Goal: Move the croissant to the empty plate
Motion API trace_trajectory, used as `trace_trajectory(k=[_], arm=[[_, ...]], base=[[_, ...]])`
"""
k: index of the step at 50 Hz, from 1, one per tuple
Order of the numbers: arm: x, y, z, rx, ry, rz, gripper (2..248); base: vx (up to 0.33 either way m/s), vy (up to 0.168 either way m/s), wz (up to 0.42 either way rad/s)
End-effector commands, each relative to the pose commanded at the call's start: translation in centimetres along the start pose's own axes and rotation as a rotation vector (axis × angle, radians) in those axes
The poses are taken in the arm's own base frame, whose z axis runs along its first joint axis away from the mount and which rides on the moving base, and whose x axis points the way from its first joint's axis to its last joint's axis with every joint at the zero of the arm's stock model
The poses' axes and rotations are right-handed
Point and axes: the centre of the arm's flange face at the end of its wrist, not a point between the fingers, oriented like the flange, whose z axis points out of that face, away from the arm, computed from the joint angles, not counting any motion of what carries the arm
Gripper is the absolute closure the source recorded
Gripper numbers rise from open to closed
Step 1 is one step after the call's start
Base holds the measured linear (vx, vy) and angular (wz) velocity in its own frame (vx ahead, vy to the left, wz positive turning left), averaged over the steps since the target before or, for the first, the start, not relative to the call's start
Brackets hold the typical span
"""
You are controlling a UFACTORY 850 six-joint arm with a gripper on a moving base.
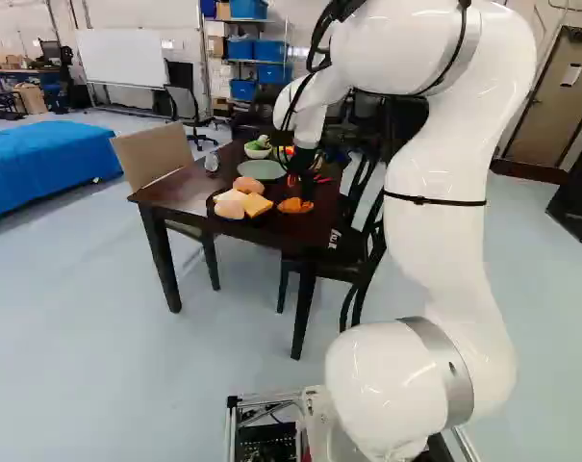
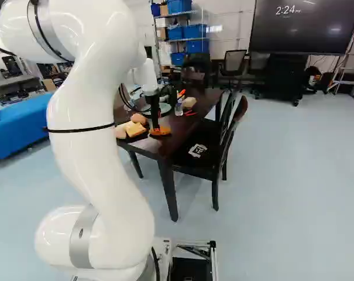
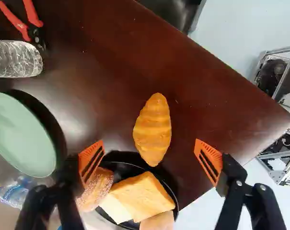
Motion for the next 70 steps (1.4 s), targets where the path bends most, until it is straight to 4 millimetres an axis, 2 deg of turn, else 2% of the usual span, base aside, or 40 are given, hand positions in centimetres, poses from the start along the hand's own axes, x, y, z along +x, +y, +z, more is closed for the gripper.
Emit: trace_trajectory(k=[10,23,24,28,29,33,34,39,40,44,45,49,50,55,56,60,61,70], arm=[[0.0,-0.2,1.4,-0.02,-0.002,0.0,3],[0.0,-0.2,1.4,-0.02,-0.002,0.0,3],[0.0,-0.2,1.4,-0.02,-0.002,0.0,10],[0.0,-0.2,1.4,-0.02,-0.002,0.0,10],[0.0,-0.2,1.4,-0.02,-0.002,0.0,23],[0.0,-0.2,1.4,-0.02,-0.002,0.0,23],[0.0,-0.2,1.4,-0.02,-0.002,0.0,35],[0.0,-0.2,1.4,-0.02,-0.002,0.0,35],[0.0,-0.2,1.4,-0.02,-0.002,0.0,48],[0.0,-0.2,1.4,-0.02,-0.002,0.0,48],[0.0,-0.2,1.4,-0.02,-0.002,0.0,60],[0.0,-0.2,1.4,-0.02,-0.002,0.0,60],[0.0,-0.2,1.4,-0.02,-0.002,0.0,72],[0.0,-0.2,1.4,-0.02,-0.002,0.0,72],[0.0,-0.2,1.4,-0.02,-0.002,0.0,84],[0.0,-0.2,1.4,-0.02,-0.002,0.0,84],[0.0,-0.2,1.4,-0.02,-0.002,0.0,96],[0.0,-0.2,1.4,-0.02,-0.002,0.0,107]], base=[[0.0,0.0,0.0],[0.0,0.0,0.0],[0.0,0.0,0.0],[0.0,0.0,0.0],[0.0,0.0,0.0],[0.0,0.0,0.0],[0.0,0.0,0.0],[0.0,0.0,0.0],[0.0,0.0,0.0],[0.0,0.0,0.0],[0.0,0.0,0.0],[0.0,0.0,0.0],[0.0,0.0,0.0],[0.0,0.0,0.0],[0.0,0.0,0.0],[0.0,0.0,0.0],[0.0,0.0,0.0],[0.0,0.0,0.0]])
